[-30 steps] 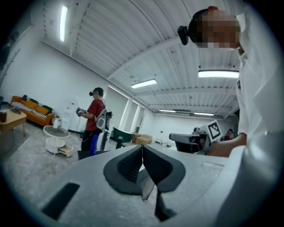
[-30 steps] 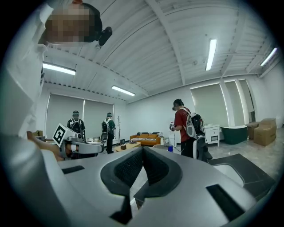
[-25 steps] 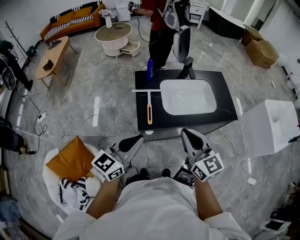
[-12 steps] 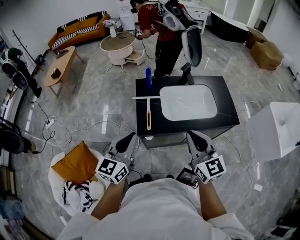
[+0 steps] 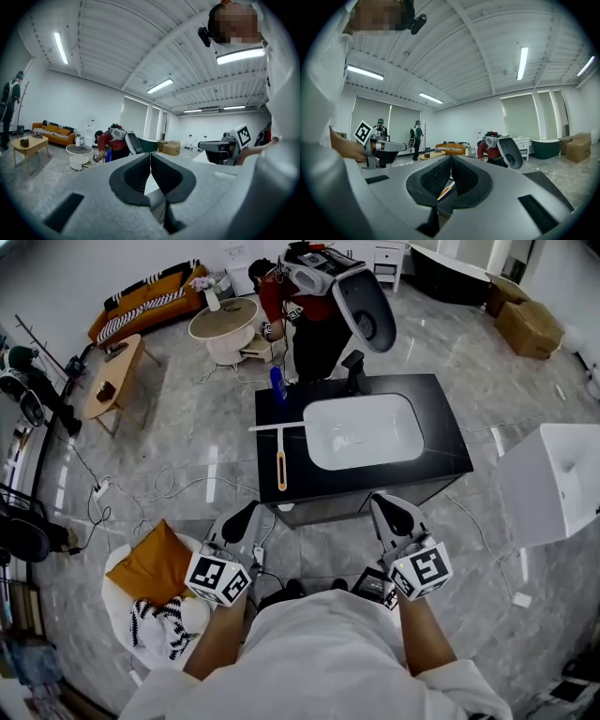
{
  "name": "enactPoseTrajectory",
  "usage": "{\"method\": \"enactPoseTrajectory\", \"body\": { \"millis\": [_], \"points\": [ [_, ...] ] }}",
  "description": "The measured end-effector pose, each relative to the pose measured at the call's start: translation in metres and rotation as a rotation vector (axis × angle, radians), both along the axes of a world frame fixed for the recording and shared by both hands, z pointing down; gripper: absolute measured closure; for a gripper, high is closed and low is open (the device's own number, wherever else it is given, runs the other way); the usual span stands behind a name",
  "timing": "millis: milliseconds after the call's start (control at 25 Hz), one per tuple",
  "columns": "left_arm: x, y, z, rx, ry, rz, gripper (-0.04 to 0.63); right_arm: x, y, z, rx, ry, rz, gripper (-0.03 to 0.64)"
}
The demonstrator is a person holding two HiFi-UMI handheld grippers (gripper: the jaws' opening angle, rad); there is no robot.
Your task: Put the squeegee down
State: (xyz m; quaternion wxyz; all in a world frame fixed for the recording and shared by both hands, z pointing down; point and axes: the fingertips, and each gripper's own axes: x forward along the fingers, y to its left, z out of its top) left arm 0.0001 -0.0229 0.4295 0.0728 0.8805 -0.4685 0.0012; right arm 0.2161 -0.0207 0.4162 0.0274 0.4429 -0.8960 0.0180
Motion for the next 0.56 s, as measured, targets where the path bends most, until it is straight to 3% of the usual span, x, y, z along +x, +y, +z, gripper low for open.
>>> {"method": "enactPoseTrajectory", "body": {
  "millis": [560],
  "points": [
    [0.072, 0.005, 0.017, -0.032, -0.025, 0.000, 0.578, 0.081, 0.001, 0.025, -0.031, -0.022, 0.006, 0.601]
  ]
}}
